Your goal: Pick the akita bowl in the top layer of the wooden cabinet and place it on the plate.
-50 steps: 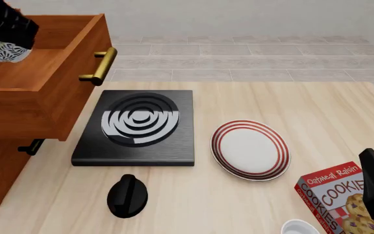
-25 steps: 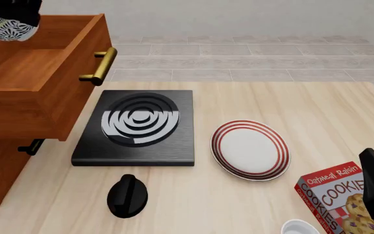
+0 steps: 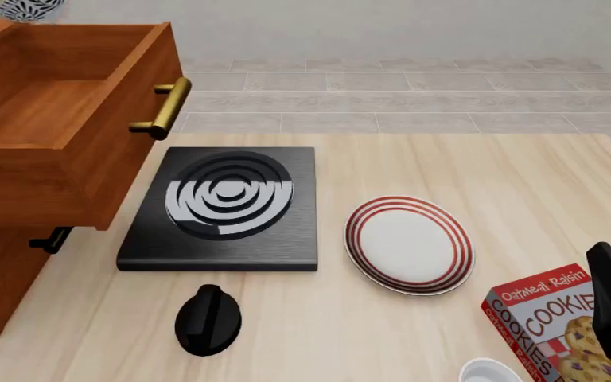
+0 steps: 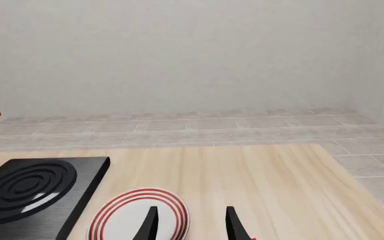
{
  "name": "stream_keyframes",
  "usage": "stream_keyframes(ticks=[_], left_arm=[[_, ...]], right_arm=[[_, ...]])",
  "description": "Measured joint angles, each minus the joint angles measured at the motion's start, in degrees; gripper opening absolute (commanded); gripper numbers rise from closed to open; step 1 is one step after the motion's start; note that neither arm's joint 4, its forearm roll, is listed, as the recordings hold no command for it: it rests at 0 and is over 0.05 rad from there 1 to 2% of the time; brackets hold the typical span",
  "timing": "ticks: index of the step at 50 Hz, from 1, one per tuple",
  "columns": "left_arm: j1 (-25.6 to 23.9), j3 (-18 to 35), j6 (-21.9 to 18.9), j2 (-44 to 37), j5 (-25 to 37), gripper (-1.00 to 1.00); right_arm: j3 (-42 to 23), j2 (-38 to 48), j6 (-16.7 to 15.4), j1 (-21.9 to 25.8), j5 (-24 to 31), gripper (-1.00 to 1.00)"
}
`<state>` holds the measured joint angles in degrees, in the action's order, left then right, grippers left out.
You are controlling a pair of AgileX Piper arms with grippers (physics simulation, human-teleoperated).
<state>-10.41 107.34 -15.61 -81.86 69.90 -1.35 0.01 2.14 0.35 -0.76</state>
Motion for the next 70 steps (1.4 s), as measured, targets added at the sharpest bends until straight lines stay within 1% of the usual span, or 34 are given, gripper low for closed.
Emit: stream_keyframes(ticks=[14,47,53,70], left_arm=[[-5.26,3.87,0.53,-1.06,0.00,-1.00],[-18.82,12.54,6.30,-5.47,-0.01,-1.00],[-21.08,13.47,6.90,-6.51,-0.24,-1.00],[-26.58,13.16,8.34,-8.72,-2.57,-1.00]], right_arm=[[-0.10,0.01,-0.09,0.02,0.04,1.00],[-0.04,0.00,-0.51,0.25,-0.13,1.00],[-0.06,0.00,-0.64,0.34,-0.16,1.00],[-0.28,0.01,-1.13,0.55,-0.27,1.00]])
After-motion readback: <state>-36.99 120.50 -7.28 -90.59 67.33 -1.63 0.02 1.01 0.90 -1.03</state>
